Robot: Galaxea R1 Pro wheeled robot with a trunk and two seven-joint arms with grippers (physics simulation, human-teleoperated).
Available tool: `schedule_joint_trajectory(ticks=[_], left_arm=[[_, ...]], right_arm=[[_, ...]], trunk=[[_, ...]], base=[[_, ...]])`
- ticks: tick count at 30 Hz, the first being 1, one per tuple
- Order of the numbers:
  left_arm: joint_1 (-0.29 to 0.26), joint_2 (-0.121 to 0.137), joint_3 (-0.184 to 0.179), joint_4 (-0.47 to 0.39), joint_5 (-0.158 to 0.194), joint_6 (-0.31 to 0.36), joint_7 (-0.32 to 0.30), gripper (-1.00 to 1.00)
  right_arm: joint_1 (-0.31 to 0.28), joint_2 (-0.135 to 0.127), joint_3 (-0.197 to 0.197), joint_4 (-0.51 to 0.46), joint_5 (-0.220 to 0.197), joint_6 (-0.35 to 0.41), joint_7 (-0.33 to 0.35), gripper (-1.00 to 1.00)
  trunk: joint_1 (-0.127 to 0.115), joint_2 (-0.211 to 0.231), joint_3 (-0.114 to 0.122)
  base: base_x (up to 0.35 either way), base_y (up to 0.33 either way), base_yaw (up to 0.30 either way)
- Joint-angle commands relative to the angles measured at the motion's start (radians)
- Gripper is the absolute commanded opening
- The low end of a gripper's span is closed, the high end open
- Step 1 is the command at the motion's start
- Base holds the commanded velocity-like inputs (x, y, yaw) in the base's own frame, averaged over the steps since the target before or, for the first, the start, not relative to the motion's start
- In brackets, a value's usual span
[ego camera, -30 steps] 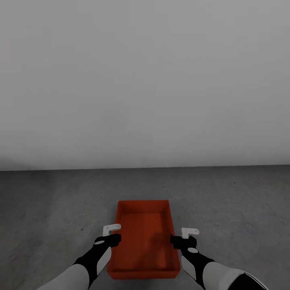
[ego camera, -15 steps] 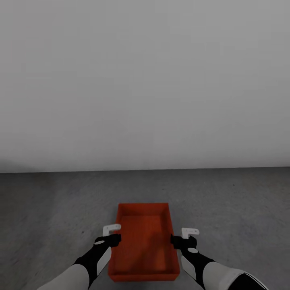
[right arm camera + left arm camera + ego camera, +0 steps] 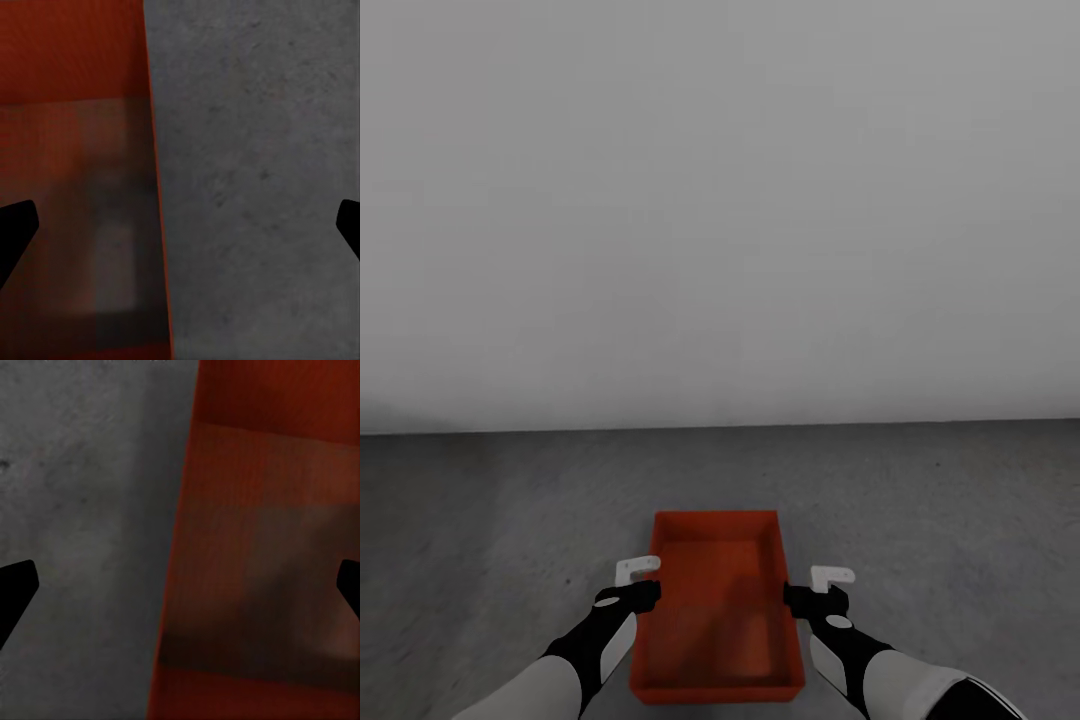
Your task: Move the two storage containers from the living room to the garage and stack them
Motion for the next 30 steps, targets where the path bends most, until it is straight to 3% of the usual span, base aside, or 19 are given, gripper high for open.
schedule_joint_trajectory(ticks=[1, 30], left_arm=[[0.000, 0.000, 0.001, -0.002, 0.010, 0.005, 0.002, 1.00], [0.000, 0.000, 0.000, -0.007, 0.010, 0.005, 0.002, 1.00]], right_arm=[[0.000, 0.000, 0.008, 0.000, -0.008, -0.002, -0.003, 1.00], [0.000, 0.000, 0.008, 0.000, -0.009, -0.002, -0.001, 1.00]], trunk=[[-0.004, 0.007, 0.002], [-0.115, 0.210, 0.097]], base=[[0.000, 0.000, 0.000], [0.000, 0.000, 0.000]])
